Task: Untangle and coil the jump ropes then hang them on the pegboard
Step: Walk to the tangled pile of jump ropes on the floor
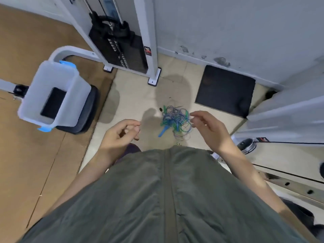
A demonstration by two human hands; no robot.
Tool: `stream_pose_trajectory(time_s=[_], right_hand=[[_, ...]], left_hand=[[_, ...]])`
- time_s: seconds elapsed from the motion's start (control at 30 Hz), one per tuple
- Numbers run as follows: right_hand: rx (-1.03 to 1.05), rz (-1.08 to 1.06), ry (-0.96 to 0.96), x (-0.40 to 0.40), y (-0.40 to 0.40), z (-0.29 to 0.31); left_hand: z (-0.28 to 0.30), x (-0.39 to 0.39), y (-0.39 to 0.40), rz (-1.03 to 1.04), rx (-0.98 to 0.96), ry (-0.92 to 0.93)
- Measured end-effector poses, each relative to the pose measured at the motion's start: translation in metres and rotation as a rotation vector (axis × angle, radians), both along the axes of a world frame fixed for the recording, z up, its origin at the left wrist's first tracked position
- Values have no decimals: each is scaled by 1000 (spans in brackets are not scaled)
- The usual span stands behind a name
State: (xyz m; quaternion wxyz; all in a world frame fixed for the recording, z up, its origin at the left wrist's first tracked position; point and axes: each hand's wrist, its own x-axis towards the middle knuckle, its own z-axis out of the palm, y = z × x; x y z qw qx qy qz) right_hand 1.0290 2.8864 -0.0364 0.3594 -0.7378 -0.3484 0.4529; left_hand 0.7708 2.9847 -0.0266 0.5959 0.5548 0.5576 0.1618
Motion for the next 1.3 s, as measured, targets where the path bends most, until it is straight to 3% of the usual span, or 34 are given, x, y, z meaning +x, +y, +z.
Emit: stream_pose_trajectory(time_s=[0.17, 0.33, 0.47, 0.67, 0.8, 0.97, 1.3], right_hand=[[62, -58, -3, 20, 71, 7], [-5, -138, 15, 24, 131, -60], [-65, -148, -16, 40, 173, -185], [-52, -173, 14, 80, 210, -424], [-43, -91, -74, 101, 219, -525], [21, -79, -168, 114, 213, -555], [174, -68, -310, 69, 145, -511]], left_hand=[[-31, 10, 83, -84, -35, 69], [-103, 48, 168, -260, -56, 18], [-221, 88, 223, -335, -40, 17], [-438, 149, 266, -436, 61, 30], [-524, 174, 280, -470, 178, -6], [-556, 182, 276, -539, 311, -66], [-518, 155, 207, -572, 532, -114]])
